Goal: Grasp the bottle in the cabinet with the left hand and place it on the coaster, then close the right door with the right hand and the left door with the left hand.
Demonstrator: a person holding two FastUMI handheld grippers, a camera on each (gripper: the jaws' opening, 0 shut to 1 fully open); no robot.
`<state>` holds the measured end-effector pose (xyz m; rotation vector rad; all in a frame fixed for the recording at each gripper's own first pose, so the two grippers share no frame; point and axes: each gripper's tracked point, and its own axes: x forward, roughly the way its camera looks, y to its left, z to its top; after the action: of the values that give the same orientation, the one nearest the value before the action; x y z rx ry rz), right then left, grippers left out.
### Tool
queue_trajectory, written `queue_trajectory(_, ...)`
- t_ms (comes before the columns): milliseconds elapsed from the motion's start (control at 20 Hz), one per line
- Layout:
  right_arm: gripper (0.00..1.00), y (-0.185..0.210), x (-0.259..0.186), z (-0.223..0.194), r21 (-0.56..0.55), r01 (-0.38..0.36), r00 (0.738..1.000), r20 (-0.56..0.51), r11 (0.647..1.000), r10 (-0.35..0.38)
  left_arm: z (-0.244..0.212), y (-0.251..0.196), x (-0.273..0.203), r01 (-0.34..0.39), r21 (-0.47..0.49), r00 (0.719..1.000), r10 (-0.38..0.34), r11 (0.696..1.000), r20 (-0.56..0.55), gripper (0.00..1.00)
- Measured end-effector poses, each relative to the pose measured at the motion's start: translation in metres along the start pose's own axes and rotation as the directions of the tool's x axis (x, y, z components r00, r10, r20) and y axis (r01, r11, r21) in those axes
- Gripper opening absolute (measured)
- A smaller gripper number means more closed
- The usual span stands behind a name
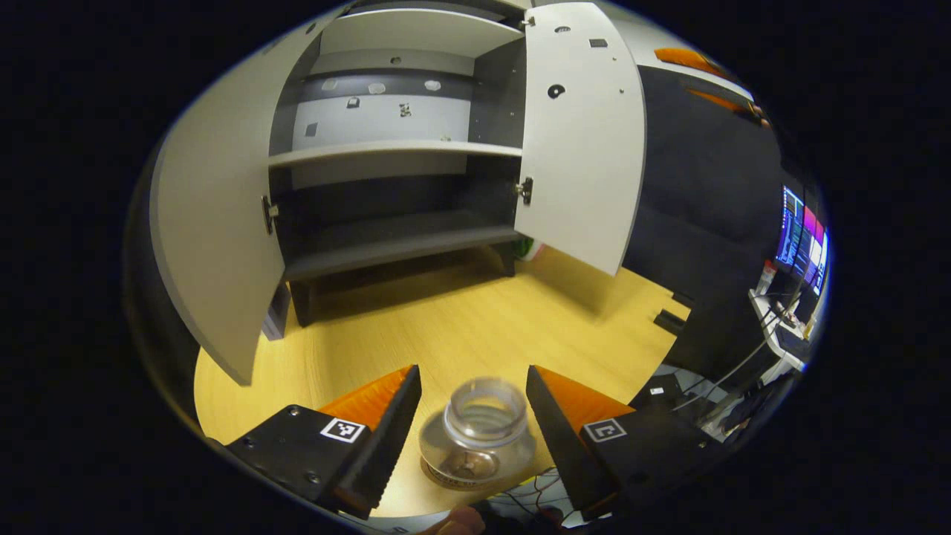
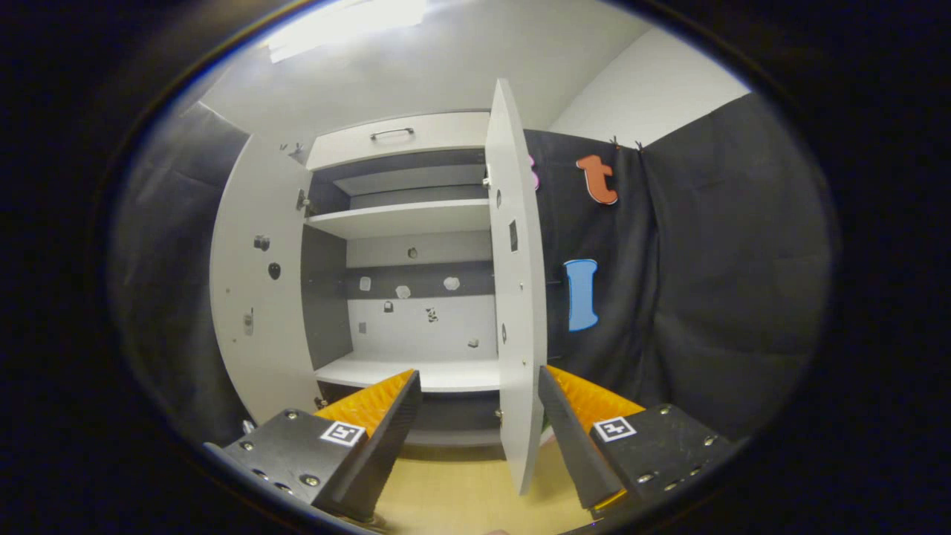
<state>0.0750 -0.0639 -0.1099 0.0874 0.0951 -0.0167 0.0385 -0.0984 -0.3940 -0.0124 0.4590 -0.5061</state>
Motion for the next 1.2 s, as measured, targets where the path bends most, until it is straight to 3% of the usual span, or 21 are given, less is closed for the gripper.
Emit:
queue_trajectory(150,0.93,-0.013,0.001,0.003,0.003,0.018,1.000,0.023,1.000,-0.018,0.050,-0.006,-0.010,0.004,0.000,0.998,-0.004,1.000,0.065,0.95)
queue_trajectory(350,0.96,-0.035,0.012,0.010,-0.004,0.058,0.997,0.048,0.998,-0.058,0.118,-0.008,-0.024,-0.011,0.000,0.986,0.010,1.000,0.165,0.97)
queue_trajectory(500,0.93,-0.061,0.025,0.020,-0.009,0.108,0.991,0.076,0.994,-0.107,0.173,-0.010,-0.040,0.008,-0.004,0.970,-0.006,1.000,0.245,0.97)
queue_trajectory(600,0.96,-0.080,0.035,0.026,0.000,0.151,0.985,0.082,0.989,-0.151,0.210,-0.007,-0.052,0.004,0.010,0.954,-0.007,1.000,0.301,0.97)
queue_trajectory(900,0.96,-0.123,0.056,0.053,-0.010,0.224,0.967,0.123,0.974,-0.221,0.281,-0.003,-0.087,-0.001,-0.018,0.929,0.007,1.000,0.370,0.96)
queue_trajectory(1200,0.96,-0.183,0.077,0.032,-0.027,0.250,0.968,0.044,0.968,-0.249,0.307,0.015,-0.117,-0.150,-0.057,0.893,0.160,0.987,0.420,0.93)
